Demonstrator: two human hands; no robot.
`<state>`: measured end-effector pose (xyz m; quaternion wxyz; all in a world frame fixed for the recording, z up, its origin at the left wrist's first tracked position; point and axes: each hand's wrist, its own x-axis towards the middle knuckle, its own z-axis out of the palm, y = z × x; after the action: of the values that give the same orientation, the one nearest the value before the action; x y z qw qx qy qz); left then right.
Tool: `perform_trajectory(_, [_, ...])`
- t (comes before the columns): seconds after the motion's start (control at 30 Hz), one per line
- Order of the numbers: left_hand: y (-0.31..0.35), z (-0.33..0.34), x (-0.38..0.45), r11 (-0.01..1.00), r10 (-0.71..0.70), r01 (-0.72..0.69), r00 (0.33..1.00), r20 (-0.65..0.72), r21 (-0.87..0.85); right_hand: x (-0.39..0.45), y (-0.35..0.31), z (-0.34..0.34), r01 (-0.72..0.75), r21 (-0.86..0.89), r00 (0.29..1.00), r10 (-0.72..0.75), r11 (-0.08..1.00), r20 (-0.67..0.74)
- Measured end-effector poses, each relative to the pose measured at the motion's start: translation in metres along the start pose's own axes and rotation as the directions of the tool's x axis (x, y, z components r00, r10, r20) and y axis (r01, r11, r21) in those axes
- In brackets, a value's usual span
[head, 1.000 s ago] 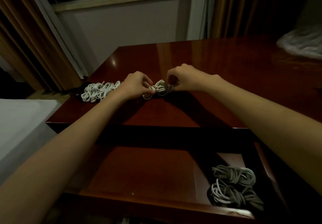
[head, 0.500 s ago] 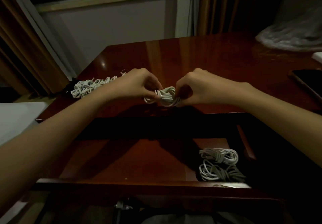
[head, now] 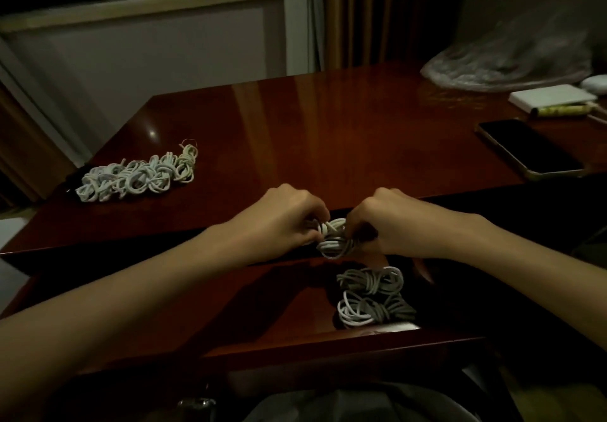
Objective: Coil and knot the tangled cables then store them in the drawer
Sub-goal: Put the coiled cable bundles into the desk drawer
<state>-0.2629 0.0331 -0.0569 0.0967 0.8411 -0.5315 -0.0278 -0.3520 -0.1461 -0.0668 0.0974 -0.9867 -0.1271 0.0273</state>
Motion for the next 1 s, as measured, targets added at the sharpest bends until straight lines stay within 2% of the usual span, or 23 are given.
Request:
perform_trajectory(0.1, [0.002, 0.026, 0.004, 1.0, 0.01, -0.01, 1.0, 0.016, -0.017, -0.006, 0.006, 0.014, -0.029, 0.006, 0.999, 0.029, 1.0, 0.044])
perform_trajectory(0.27, [-0.004, 0.062, 0.007, 0.99, -0.022, 0.022, 1.0, 0.001, -0.141, -0.012, 0.012, 0.029, -0.074, 0.022, 0.995, 0.073, 0.997, 0.065])
perform_trajectory(0.43, [-0.01, 0.071, 0.014, 0.955, -0.091, 0.086, 0.996, -0.003, -0.284, -0.012, 0.015, 0.027, -0.064, 0.069, 0.995, 0.057, 0.996, 0.086])
perform_trajectory(0.57, [-0.007, 0.073, 0.023, 0.942, -0.099, 0.084, 0.995, -0.028, -0.325, -0.012, 0.016, 0.021, -0.062, 0.116, 0.99, 0.046, 0.991, 0.132])
perform_trajectory(1.0, [0.011, 0.077, 0.03, 0.909, -0.006, 0.013, 1.0, 0.019, -0.416, -0.012, 0.012, 0.018, -0.061, 0.147, 0.982, 0.033, 0.987, 0.185])
